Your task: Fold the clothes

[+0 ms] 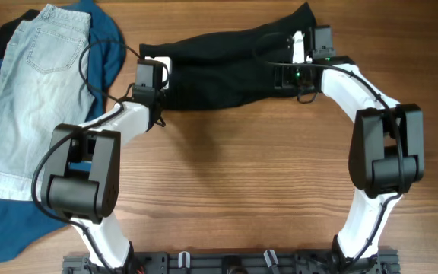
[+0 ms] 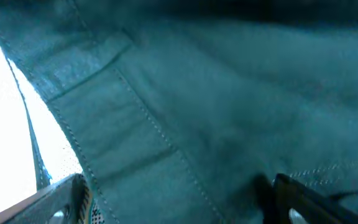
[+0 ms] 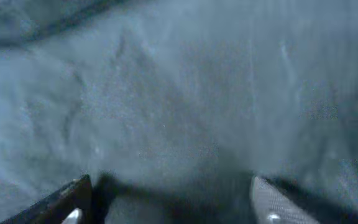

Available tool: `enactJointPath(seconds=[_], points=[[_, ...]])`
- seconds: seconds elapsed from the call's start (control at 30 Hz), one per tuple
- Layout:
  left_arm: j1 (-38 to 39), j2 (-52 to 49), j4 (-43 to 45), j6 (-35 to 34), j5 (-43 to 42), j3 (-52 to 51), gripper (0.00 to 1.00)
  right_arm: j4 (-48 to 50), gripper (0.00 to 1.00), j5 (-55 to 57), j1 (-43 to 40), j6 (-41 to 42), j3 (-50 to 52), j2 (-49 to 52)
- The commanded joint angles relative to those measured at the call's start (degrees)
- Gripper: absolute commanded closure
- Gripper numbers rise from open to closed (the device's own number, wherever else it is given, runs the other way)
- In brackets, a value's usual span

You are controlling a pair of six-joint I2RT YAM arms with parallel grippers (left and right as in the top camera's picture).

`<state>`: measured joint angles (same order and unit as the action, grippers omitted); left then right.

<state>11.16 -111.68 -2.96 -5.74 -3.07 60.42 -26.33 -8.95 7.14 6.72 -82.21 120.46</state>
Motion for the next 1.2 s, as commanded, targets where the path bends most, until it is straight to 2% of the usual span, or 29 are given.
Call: enactJointPath(seconds=[0.0,0.1,0.17,0.27,0.43,0.7,0.77,0.87,1.03,1.17], points=[[0.3,-1.8,-10.4,-1.1,-0.3,-2.4,0.0,-4.3,0.13,0.3,0.1,4.0,0.2,2.7],[0.3,-1.8,-16.9,-1.1,-0.3,-2.4,0.0,-10.0,0.13,0.3,0.1,4.8,1.1,2.9],[0.3,-1.8,-20.9,-1.1,-0.3,-2.4,0.0,-11.8,0.08,0.3,0.1,5.8,2.1,2.9],[0.3,-1.8,-27.7,-1.4,-0.3,-2.4,0.0,-17.3,0.08,0.3,0.1,7.8,3.2,2.9],[0.3,-1.8,-37.9,-5.3,-0.4,-2.4,0.0,-26.9,0.16,-0.5,0.2,6.8,3.2,1.7],[0.3,1.7,-38.5,-7.2,-0.6,-2.2,0.03,-22.2,0.15,-9.4,0.2,1.8,0.8,-15.4],[0.3,6.7,-38.0,-7.1,-0.5,-2.2,0.02,-19.6,0.15,-9.6,0.9,1.0,0.8,-19.5],[0.3,14.4,-37.3,-7.1,-0.5,-2.2,0.0,-16.7,0.16,-9.6,2.9,0.7,0.8,-19.8],[0.3,22.6,-35.7,-7.2,-0.3,-2.2,0.0,-14.3,0.24,-8.8,9.6,-1.9,1.0,-17.5],[0.3,24.8,-34.6,-7.2,-0.3,-2.2,0.0,-12.9,0.42,-6.5,14.0,-2.1,1.0,-14.0]])
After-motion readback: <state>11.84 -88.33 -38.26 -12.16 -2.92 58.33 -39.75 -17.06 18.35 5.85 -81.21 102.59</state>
